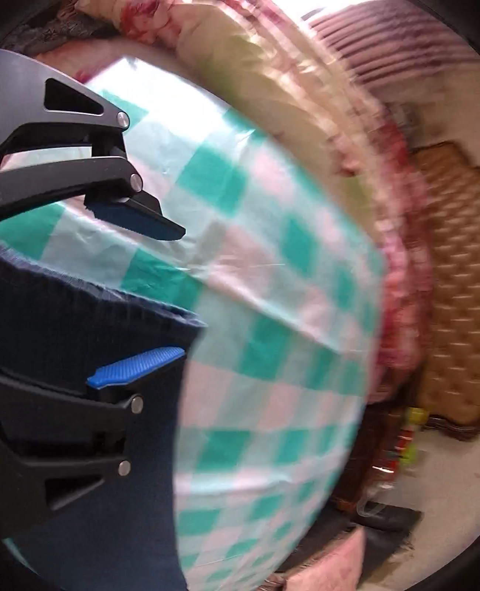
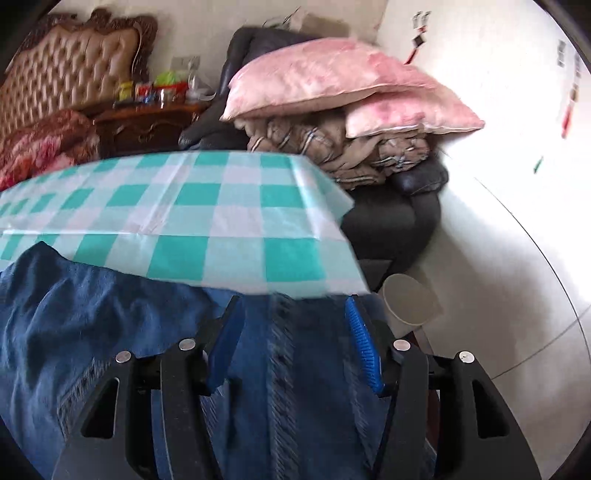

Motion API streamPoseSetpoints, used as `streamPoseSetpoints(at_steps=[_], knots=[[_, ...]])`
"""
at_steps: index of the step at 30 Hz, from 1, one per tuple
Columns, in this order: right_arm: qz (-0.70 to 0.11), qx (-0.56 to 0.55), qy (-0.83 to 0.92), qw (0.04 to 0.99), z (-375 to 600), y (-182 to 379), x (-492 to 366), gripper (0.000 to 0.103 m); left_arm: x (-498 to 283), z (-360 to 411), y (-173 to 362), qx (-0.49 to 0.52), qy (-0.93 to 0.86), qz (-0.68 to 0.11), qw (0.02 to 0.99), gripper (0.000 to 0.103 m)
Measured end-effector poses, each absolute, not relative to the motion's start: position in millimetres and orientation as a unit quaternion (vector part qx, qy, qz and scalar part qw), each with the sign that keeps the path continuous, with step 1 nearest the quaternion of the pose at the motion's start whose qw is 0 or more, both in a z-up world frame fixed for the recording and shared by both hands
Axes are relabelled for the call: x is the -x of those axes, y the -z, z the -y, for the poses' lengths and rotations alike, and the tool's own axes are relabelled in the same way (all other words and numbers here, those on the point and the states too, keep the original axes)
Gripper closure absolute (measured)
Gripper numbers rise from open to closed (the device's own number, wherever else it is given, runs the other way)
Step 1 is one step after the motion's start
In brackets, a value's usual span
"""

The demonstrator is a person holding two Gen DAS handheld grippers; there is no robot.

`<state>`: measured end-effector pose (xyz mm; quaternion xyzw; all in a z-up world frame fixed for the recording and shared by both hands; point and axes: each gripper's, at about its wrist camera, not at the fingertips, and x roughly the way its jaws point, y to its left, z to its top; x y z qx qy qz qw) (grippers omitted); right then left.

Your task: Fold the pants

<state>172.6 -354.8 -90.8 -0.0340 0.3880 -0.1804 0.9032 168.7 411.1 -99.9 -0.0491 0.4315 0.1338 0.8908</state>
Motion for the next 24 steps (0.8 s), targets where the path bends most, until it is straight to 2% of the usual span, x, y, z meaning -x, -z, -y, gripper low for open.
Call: streamPoseSetpoints(at_steps=[2,3,6,10,13,18,24], knots=[[-0.412,0.043,0.184,0.891,362.6,102.3,-161.5,0.047,-155.0,-387.1,83.2,0.036,-0.140,-0.381,0.913,0.040],[-0.419,0.044,0.183,0.888,366.8,109.2,-158.2,0.044,-148.3,-368.6,76.4,0.030,-0.128,-0.359,0.924,0.036],[-0.417,0.009,0.181,0.891,385.1,118.4,-145.5,0.033,-138.3,-313.5,69.3,0.012,-0.093,-0.344,0.934,0.036],[-0.382,-0.006,0.211,0.900,375.5,85.4,-115.8,0.034,-129.5,-221.2,69.7,0.009,-0.048,-0.360,0.932,0.036],[-0.379,-0.024,0.179,0.907,342.2,75.4,-83.8,0.032,-122.3,-135.3,83.9,0.005,0.024,-0.379,0.925,0.049],[-0.413,-0.010,0.158,0.897,285.7,105.6,-62.3,0.032,-106.8,-23.8,102.9,0.003,0.133,-0.398,0.908,0.055],[-0.424,0.011,0.179,0.888,272.2,126.0,-60.2,0.032,-91.6,41.3,134.6,-0.044,0.179,-0.450,0.874,0.055]])
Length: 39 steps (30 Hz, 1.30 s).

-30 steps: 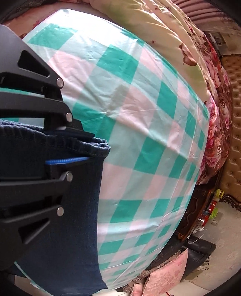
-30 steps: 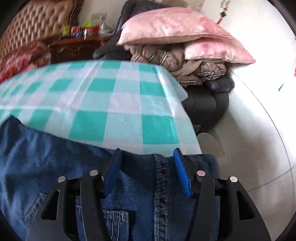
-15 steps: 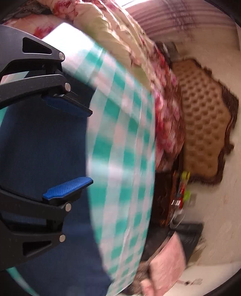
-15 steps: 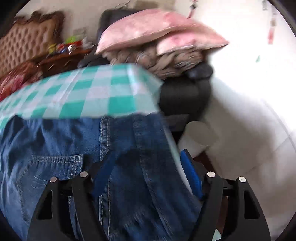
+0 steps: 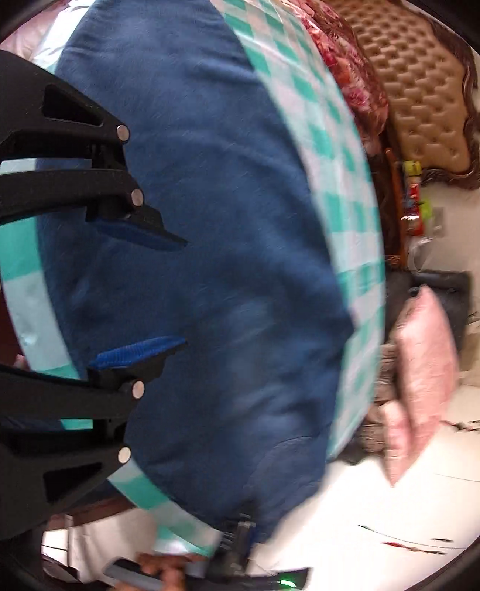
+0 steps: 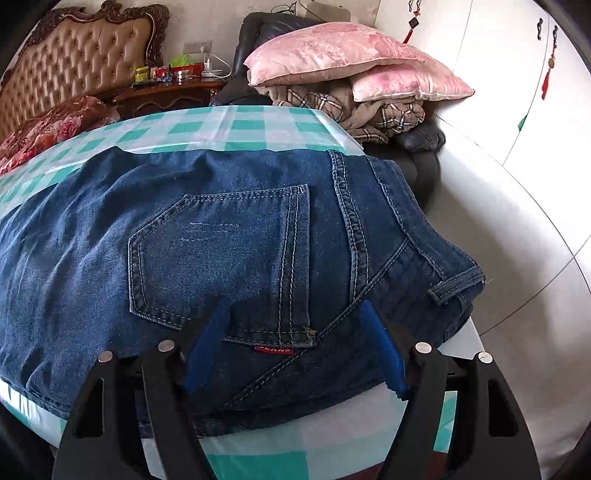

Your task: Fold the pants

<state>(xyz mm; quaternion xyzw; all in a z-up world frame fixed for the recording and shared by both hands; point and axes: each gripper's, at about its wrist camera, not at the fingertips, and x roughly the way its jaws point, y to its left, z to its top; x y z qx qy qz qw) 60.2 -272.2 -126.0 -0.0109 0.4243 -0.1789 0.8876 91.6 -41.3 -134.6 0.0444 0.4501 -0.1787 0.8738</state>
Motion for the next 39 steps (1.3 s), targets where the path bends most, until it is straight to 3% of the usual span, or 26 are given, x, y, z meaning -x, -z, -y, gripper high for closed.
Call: streamPoseSetpoints(at_steps=[16,21,28,39], knots=[[-0.405,0.034,0.171,0.898,234.9,99.2,-51.2,0.032,-67.3,52.0,141.4,-0.074,0.157,-0.449,0.877,0.054],[-0.443,0.039,0.147,0.884,207.3,108.7,-58.4,0.032,-67.0,45.5,137.9,-0.051,0.159,-0.450,0.877,0.054],[-0.478,0.048,0.151,0.864,194.0,127.5,-51.2,0.034,-64.4,-14.0,117.2,-0.020,0.073,-0.410,0.909,0.054],[-0.486,0.064,0.161,0.857,187.4,128.1,-47.2,0.033,-66.9,-105.5,134.7,0.019,-0.017,-0.442,0.897,0.054]])
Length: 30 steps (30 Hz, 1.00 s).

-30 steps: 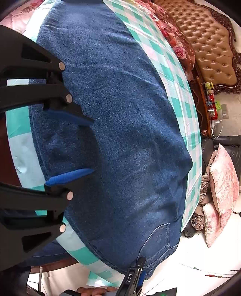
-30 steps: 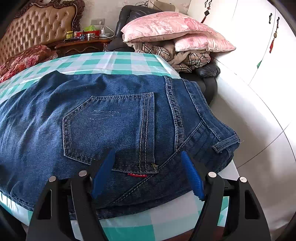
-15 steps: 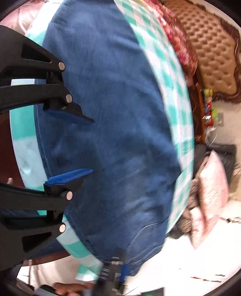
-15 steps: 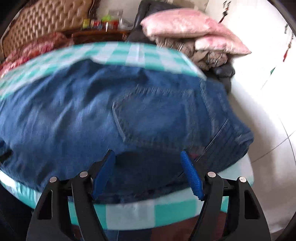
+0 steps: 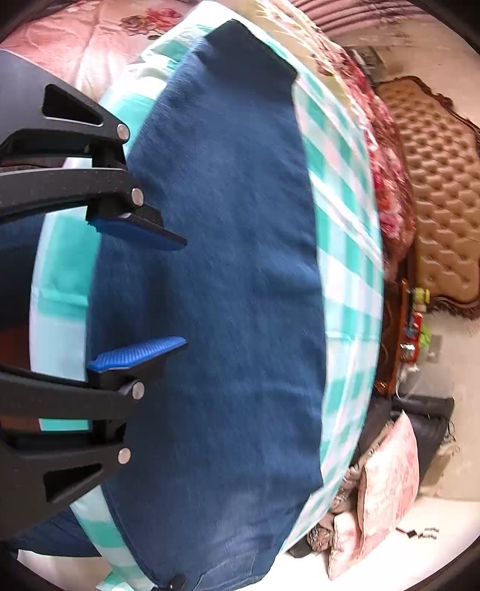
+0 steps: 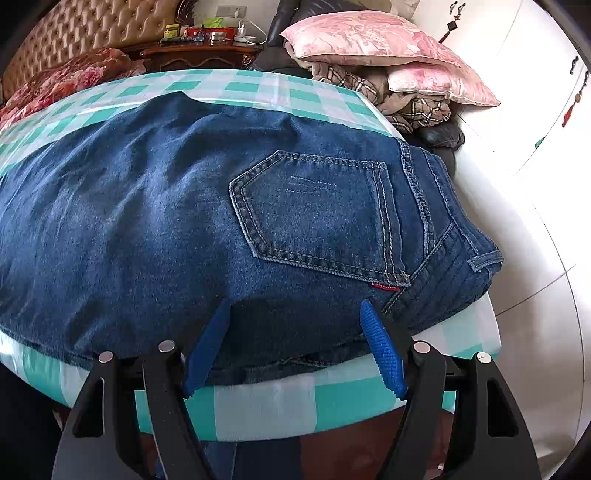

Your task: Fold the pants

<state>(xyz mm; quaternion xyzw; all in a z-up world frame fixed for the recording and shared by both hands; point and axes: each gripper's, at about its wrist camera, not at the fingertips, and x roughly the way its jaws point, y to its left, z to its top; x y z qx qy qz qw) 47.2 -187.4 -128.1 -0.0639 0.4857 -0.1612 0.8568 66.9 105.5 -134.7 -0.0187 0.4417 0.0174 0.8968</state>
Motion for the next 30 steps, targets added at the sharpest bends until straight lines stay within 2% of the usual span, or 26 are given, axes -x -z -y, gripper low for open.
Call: streamPoseSetpoints(at_steps=[3,10,12,14,16,20,23,27,30], knots=[[-0.479,0.035,0.148,0.864,193.7,121.9,-41.6,0.034,-62.0,-111.2,139.5,0.010,-0.011,-0.443,0.896,0.053],[-0.405,-0.052,0.169,0.897,238.3,85.0,-25.6,0.034,-58.8,-116.7,140.9,0.007,0.005,-0.437,0.899,0.051],[-0.408,-0.055,0.170,0.895,251.7,85.1,-29.9,0.035,-58.2,-117.7,140.6,0.014,0.013,-0.436,0.900,0.047],[-0.427,-0.048,0.173,0.886,260.4,94.1,-36.6,0.041,-55.9,-120.1,138.8,0.026,0.021,-0.430,0.902,0.047],[-0.470,-0.056,0.164,0.866,268.8,115.2,-43.1,0.055,-47.4,-113.4,129.0,0.029,0.051,-0.408,0.911,0.047],[-0.466,-0.071,0.146,0.870,269.4,114.9,-34.2,0.058,-29.7,-70.2,107.2,-0.021,0.150,-0.367,0.918,0.048],[-0.458,-0.163,0.119,0.866,285.4,105.5,-20.5,0.056,-18.5,-11.5,102.5,-0.058,0.252,-0.354,0.899,0.049],[-0.451,-0.279,0.121,0.839,320.8,108.0,-10.6,0.053,-8.8,58.4,109.8,-0.126,0.327,-0.334,0.875,0.062],[-0.438,-0.349,0.130,0.818,348.5,112.4,-4.8,0.053,-6.9,106.9,114.0,-0.164,0.370,-0.315,0.859,0.066]])
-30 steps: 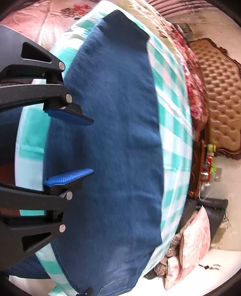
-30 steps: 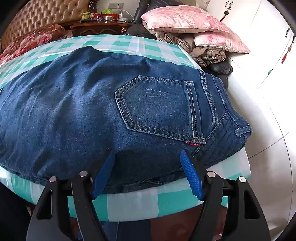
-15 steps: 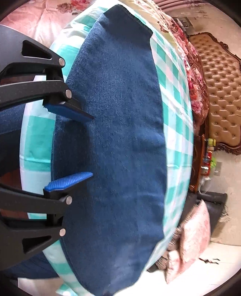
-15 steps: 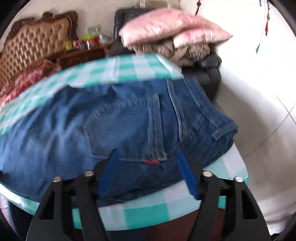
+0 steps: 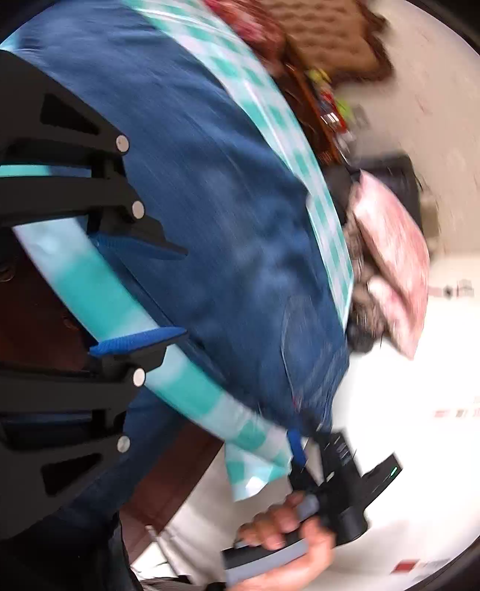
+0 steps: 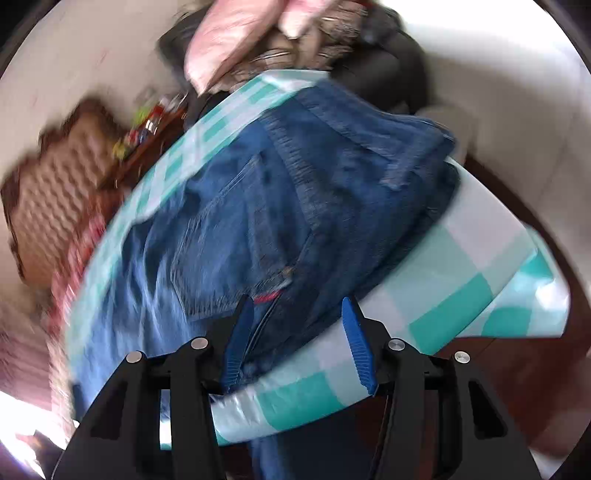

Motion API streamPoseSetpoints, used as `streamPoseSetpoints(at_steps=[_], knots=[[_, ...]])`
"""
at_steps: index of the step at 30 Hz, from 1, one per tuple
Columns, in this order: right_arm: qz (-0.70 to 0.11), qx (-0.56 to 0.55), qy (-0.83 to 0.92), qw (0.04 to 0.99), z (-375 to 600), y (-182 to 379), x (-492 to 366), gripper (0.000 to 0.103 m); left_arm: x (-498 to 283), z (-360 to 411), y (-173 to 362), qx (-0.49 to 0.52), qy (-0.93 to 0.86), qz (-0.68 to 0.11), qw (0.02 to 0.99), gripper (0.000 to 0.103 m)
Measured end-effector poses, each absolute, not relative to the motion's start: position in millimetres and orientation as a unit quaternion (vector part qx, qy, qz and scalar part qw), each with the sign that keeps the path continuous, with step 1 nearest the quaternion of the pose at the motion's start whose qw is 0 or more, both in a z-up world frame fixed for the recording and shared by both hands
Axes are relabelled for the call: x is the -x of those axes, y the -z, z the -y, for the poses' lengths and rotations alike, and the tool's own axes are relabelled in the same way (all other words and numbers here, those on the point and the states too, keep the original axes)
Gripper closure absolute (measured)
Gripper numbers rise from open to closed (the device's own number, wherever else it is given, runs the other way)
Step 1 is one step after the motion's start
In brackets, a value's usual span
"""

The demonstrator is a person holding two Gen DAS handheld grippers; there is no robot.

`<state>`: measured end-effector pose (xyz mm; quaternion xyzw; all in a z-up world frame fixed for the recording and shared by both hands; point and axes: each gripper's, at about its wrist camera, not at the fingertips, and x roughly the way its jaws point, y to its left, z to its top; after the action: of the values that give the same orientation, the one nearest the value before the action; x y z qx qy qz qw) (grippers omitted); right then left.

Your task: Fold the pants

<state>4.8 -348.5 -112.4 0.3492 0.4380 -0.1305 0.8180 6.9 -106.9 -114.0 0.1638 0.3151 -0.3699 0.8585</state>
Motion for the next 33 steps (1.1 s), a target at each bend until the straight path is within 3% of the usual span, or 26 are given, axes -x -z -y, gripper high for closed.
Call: streamPoseSetpoints(at_steps=[4,8,10,11,19,23,24,26,29,30,31,33], knots=[[-0.425,-0.373,0.134,0.814,365.8,110.5,-9.0,0.053,-17.8,138.4,126.4,-0.171,0.393,-0.322,0.844,0.071],[-0.442,-0.368,0.135,0.807,369.4,116.5,-22.2,0.056,-23.3,154.2,142.1,-0.192,0.391,-0.332,0.837,0.091],[-0.450,-0.347,0.148,0.810,367.5,117.9,-27.8,0.087,-26.5,150.9,140.0,-0.182,0.391,-0.335,0.838,0.100],[-0.454,-0.331,0.159,0.812,365.6,116.4,-28.6,0.096,-26.6,149.9,137.9,-0.182,0.391,-0.331,0.839,0.101],[-0.460,-0.284,0.171,0.824,360.8,104.7,-14.2,0.100,-16.4,144.0,130.9,-0.183,0.401,-0.330,0.834,0.101],[-0.483,-0.252,0.186,0.818,356.9,114.1,-15.3,0.100,-17.3,131.3,131.3,-0.146,0.413,-0.354,0.826,0.092],[-0.486,-0.236,0.195,0.819,354.4,111.3,-15.4,0.099,-20.8,120.9,126.8,-0.117,0.411,-0.358,0.830,0.081],[-0.483,-0.195,0.230,0.822,349.3,101.1,-13.5,0.095,-42.2,83.4,116.4,-0.030,0.379,-0.368,0.848,0.070],[-0.455,-0.119,0.250,0.847,328.6,76.1,-21.4,0.089,-82.3,19.7,110.6,0.021,0.268,-0.371,0.889,0.074],[-0.451,-0.112,0.234,0.854,321.3,71.9,-26.8,0.083,-94.6,0.3,111.9,0.024,0.230,-0.375,0.897,0.077],[-0.447,-0.101,0.215,0.862,310.8,67.5,-35.3,0.063,-111.0,-27.4,115.4,0.033,0.184,-0.386,0.903,0.080],[-0.437,-0.074,0.170,0.880,282.1,59.7,-57.1,0.039,-135.4,-69.9,124.2,0.041,0.139,-0.402,0.904,0.082]])
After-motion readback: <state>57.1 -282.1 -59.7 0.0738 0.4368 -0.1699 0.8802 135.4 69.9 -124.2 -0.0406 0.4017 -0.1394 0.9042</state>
